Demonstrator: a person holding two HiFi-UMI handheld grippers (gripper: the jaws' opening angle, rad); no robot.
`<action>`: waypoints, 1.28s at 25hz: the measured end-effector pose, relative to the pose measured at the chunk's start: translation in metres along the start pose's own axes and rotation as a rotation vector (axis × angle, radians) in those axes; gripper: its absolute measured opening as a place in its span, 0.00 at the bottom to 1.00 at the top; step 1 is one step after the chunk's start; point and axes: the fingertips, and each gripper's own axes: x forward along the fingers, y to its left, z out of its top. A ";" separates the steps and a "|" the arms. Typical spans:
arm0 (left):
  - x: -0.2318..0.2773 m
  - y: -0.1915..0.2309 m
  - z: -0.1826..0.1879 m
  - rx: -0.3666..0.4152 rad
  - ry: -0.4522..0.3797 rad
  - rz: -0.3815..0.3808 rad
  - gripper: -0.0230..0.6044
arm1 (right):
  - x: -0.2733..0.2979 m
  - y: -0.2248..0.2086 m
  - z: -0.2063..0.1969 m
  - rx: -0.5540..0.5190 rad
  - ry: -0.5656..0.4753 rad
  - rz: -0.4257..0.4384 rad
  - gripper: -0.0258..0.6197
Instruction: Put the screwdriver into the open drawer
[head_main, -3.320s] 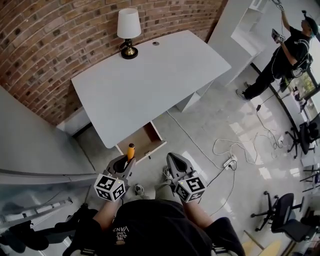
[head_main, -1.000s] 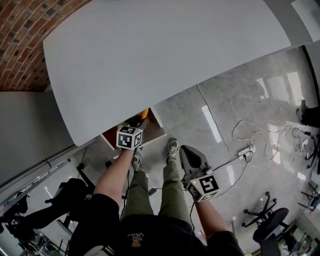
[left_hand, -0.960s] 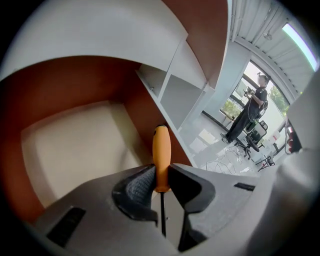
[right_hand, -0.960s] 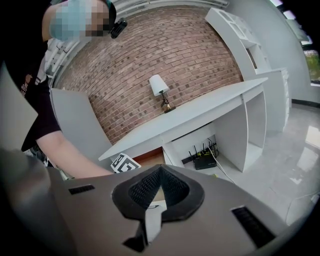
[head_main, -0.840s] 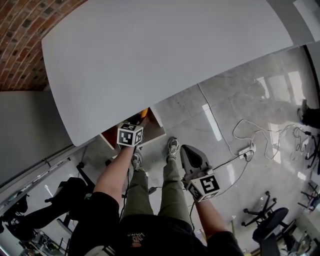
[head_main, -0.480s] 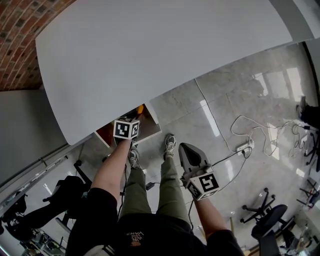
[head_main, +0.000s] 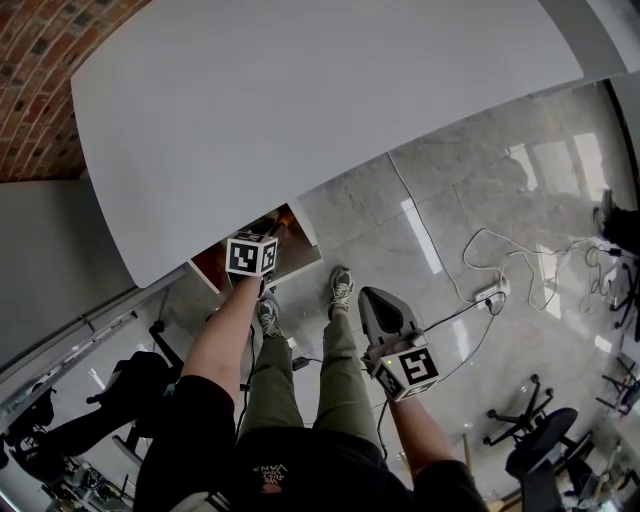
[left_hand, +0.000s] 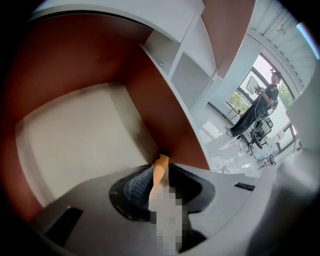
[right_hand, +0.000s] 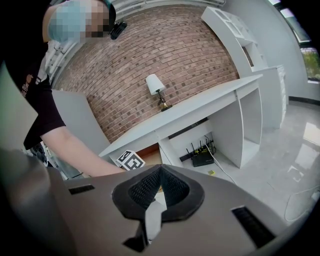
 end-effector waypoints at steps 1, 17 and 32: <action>-0.001 0.000 -0.001 -0.001 -0.001 0.000 0.17 | -0.001 0.001 0.000 0.000 -0.001 0.000 0.03; -0.036 -0.017 0.007 0.098 -0.066 -0.045 0.15 | -0.002 0.024 0.007 -0.020 -0.018 -0.008 0.03; -0.131 -0.064 0.033 0.218 -0.254 -0.164 0.05 | -0.016 0.060 0.027 -0.043 -0.071 -0.057 0.03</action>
